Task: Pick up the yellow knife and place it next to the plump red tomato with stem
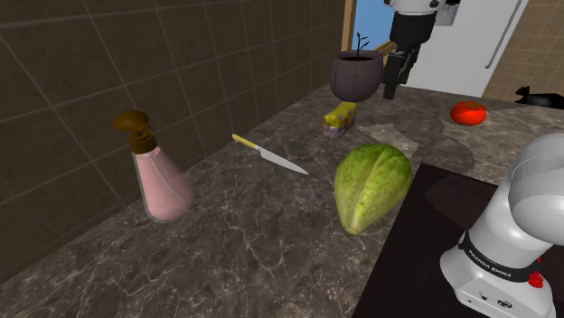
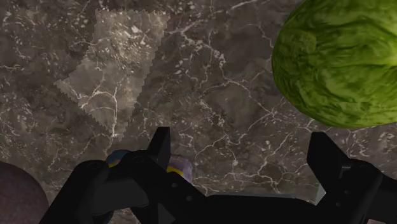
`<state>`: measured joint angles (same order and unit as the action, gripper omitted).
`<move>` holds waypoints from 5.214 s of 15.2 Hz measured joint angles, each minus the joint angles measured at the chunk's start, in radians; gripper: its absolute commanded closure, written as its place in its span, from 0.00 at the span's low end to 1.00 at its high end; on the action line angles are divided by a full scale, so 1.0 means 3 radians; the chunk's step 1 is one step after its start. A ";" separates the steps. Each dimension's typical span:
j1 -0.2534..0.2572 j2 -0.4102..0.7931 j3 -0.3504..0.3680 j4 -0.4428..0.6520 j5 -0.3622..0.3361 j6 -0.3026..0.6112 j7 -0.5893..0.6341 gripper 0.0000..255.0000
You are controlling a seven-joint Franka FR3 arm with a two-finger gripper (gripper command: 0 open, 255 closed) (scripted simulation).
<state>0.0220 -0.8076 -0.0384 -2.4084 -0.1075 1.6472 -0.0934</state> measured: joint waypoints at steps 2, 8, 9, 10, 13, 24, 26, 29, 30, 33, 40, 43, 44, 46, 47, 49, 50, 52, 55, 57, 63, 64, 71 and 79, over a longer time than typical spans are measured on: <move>0.0008 0.0054 0.0011 0.0004 0.0012 0.0047 0.0018 0.00; 0.0099 0.0624 0.0144 0.0081 0.0141 0.0508 0.0211 0.00; 0.0112 0.0766 0.0164 0.0136 0.0158 0.0592 0.0241 0.00; 0.0126 0.0884 0.0187 0.0187 0.0177 0.0655 0.0271 0.00; 0.0158 0.1216 0.0238 0.0293 0.0216 0.0874 0.0343 0.00; 0.0285 0.2566 0.0446 0.1077 0.0272 0.1412 0.0652 0.00; 0.0315 0.2805 0.0478 0.1261 0.0264 0.1462 0.0713 0.00; 0.0356 0.3178 0.0508 0.1585 0.0244 0.1505 0.0782 0.00; 0.0374 0.3324 0.0518 0.1732 0.0233 0.1501 0.0811 0.00; 0.0403 0.3562 0.0529 0.1941 0.0217 0.1527 0.0848 0.00; 0.0408 0.3720 0.0521 0.1859 0.0195 0.1764 0.0862 0.00; 0.0410 0.3728 0.0521 0.1843 0.0193 0.1790 0.0866 0.00; 0.0410 0.3730 0.0521 0.1843 0.0192 0.1792 0.0866 0.00; 0.0410 0.3731 0.0521 0.1842 0.0192 0.1793 0.0865 0.00; 0.0410 0.3731 0.0521 0.1842 0.0192 0.1793 0.0865 1.00; 0.0410 0.3731 0.0521 0.1842 0.0192 0.1793 0.0865 1.00; 0.0410 0.3731 0.0521 0.1842 0.0192 0.1793 0.0865 1.00; 0.0410 0.3730 0.0521 0.1842 0.0192 0.1793 0.0865 1.00; 0.0410 0.3730 0.0521 0.1842 0.0192 0.1794 0.0865 1.00; 0.0410 0.3730 0.0521 0.1842 0.0192 0.1794 0.0865 1.00; 0.0404 0.3623 0.0526 0.1917 0.0210 0.1613 0.0852 1.00; 0.0400 0.3615 0.0525 0.1956 0.0213 0.1567 0.0843 1.00; 0.0402 0.3511 0.0533 0.2140 0.0231 0.1280 0.0838 1.00; 0.0400 0.3435 0.0537 0.2376 0.0245 0.0967 0.0825 1.00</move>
<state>0.1419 0.2229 0.1225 -1.6955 -0.0341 1.9374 0.1541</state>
